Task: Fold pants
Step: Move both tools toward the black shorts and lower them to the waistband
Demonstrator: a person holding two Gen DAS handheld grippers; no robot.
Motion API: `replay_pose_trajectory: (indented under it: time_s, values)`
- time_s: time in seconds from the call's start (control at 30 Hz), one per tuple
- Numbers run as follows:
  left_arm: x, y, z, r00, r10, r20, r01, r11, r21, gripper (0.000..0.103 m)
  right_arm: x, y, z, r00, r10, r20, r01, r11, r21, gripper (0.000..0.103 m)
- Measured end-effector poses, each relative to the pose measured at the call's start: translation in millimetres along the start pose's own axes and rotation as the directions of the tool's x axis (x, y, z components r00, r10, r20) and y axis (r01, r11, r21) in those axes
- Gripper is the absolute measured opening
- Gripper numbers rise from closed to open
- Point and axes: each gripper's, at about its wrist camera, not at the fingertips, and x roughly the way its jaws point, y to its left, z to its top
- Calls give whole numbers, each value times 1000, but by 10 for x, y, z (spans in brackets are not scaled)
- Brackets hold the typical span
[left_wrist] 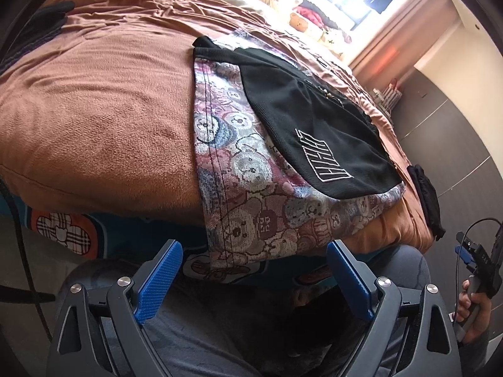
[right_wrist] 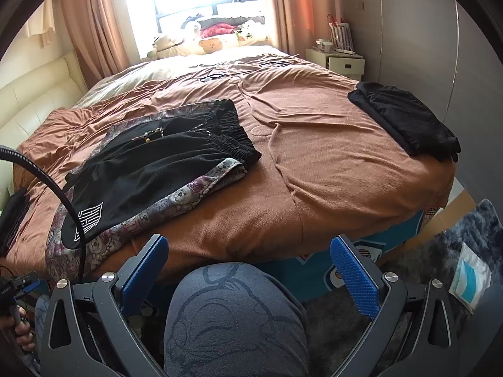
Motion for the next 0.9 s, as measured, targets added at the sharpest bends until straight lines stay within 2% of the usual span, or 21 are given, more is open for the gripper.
replay_pose_trajectory:
  time_s: [0.3, 0.5, 0.63, 0.7, 0.8, 0.9]
  values:
    - [351, 122, 160, 999, 4, -37, -6, 1000, -29, 90, 277, 20, 172, 999, 0, -35, 0, 1000, 5, 103]
    - [541, 128, 121, 995, -51, -82, 47, 998, -51, 89, 442, 20, 252, 999, 5, -51, -5, 1000, 2, 103]
    - [620, 75, 41, 989, -70, -129, 65, 997, -46, 80, 503, 33, 273, 998, 15, -57, -15, 1000, -2, 103]
    - [596, 59, 17, 989, -78, -125, 73, 996, -43, 79, 535, 47, 284, 998, 20, -62, -20, 1000, -2, 103]
    - [498, 51, -24, 986, -121, -116, 115, 992, -55, 71, 568, 42, 302, 998, 29, -64, -29, 1000, -5, 103]
    - [365, 44, -30, 985, -144, -93, 140, 989, -52, 58, 586, 44, 327, 997, 37, -62, -37, 999, -5, 103]
